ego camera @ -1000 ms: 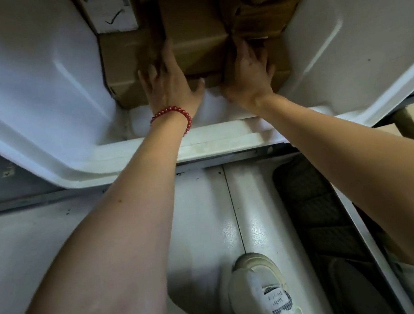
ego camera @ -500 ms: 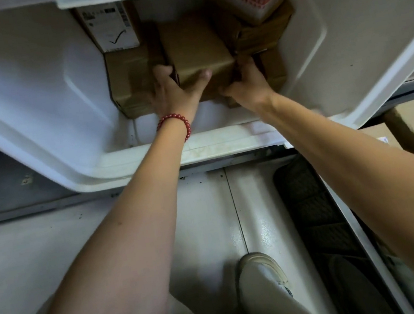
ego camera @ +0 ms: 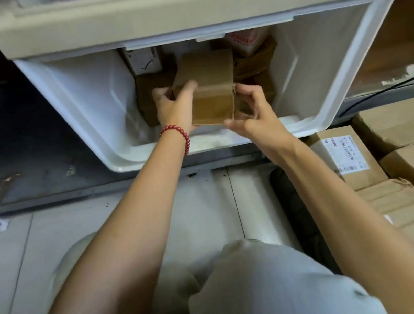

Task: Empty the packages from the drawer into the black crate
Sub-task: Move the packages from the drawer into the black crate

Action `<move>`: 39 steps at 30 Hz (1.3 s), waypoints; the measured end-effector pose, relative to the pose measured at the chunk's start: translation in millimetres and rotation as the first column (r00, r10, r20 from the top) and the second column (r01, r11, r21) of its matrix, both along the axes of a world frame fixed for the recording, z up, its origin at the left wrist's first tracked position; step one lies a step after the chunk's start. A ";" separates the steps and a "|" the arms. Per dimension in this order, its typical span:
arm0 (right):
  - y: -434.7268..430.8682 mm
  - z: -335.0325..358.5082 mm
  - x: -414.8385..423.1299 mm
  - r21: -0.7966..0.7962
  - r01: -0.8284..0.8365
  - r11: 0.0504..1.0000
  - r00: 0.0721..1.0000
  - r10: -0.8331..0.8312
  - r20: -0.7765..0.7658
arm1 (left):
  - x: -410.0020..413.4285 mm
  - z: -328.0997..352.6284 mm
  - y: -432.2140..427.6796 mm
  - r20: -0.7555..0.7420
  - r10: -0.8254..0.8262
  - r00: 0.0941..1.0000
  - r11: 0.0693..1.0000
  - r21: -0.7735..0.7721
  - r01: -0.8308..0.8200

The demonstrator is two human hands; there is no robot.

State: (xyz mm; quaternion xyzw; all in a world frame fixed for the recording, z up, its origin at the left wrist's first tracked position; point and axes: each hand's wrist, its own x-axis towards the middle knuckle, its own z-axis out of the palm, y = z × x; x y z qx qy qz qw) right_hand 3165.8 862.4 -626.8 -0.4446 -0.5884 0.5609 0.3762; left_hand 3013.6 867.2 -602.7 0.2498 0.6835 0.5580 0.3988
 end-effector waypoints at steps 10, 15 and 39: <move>-75.6 34.3 25.0 -0.099 0.075 0.992 0.995 -0.081 -0.056 | 25.9 24.6 -99.9 0.127 -0.047 0.991 0.999 0.024 0.045; -112.8 30.7 35.9 -0.390 0.049 0.920 0.928 -0.186 -0.323 | 34.0 26.6 -137.8 0.227 -0.146 0.963 0.987 0.091 0.129; -133.9 11.0 63.2 -0.512 0.246 0.823 0.877 -0.414 -0.244 | 19.2 3.1 -151.3 0.196 -0.334 0.922 0.936 -0.047 0.349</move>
